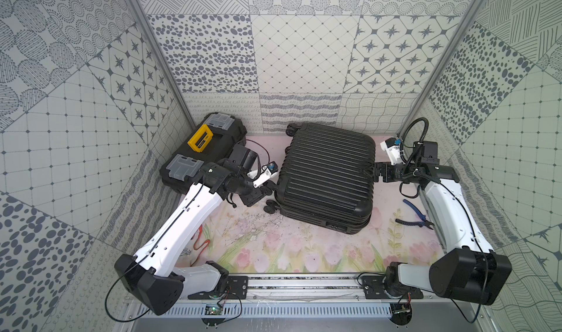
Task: Close the suitcase zippers
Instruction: Move the suitcase to the center of the board.
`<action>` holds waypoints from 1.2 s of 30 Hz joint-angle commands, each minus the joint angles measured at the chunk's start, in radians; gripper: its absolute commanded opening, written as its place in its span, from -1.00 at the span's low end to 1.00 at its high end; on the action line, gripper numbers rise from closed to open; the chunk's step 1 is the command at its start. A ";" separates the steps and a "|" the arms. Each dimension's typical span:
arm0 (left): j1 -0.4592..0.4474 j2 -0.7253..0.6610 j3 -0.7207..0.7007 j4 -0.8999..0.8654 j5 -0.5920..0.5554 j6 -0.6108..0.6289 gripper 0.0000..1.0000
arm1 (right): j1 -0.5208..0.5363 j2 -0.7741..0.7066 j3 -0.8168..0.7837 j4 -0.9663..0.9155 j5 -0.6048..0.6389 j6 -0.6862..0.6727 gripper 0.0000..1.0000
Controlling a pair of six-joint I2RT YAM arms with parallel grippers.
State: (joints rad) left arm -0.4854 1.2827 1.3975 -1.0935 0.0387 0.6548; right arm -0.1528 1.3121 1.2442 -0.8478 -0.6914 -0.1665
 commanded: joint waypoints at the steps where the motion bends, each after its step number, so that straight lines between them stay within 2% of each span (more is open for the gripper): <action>1: 0.059 0.084 0.020 0.036 0.196 0.615 0.60 | -0.015 0.022 0.036 -0.003 -0.033 -0.062 0.95; 7: 0.091 0.172 0.028 0.158 0.276 0.724 0.71 | -0.024 0.033 0.019 -0.004 -0.015 -0.070 0.95; 15: 0.096 0.253 0.025 0.247 0.337 0.747 0.64 | -0.030 0.035 0.000 0.003 -0.013 -0.064 0.95; 16: 0.097 0.263 0.034 0.221 0.349 0.748 0.59 | -0.030 0.035 0.000 0.002 -0.016 -0.067 0.95; 19: 0.097 0.285 0.042 0.157 0.346 0.741 0.12 | -0.033 0.034 -0.003 0.002 -0.014 -0.070 0.95; 20: 0.096 0.296 0.057 0.117 0.332 0.737 0.02 | -0.034 0.036 -0.002 0.001 -0.015 -0.070 0.95; 23: 0.098 0.332 0.097 0.025 0.293 0.737 -0.16 | -0.036 0.044 -0.006 0.007 -0.017 -0.067 0.95; 27: 0.100 0.321 0.104 0.011 0.309 0.727 -0.45 | -0.038 0.039 -0.023 0.016 -0.005 -0.067 0.95; 32: 0.111 0.306 0.099 -0.028 0.304 0.695 -0.56 | -0.053 0.024 -0.038 0.029 0.024 -0.069 0.95; 36: 0.156 0.246 0.062 -0.037 0.305 0.656 -0.58 | -0.118 -0.005 -0.077 0.103 0.126 -0.030 0.93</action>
State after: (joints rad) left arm -0.3725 1.5822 1.4773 -1.0386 0.3481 1.4040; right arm -0.2295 1.3418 1.1980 -0.8242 -0.6483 -0.2085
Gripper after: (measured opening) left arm 0.451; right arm 0.966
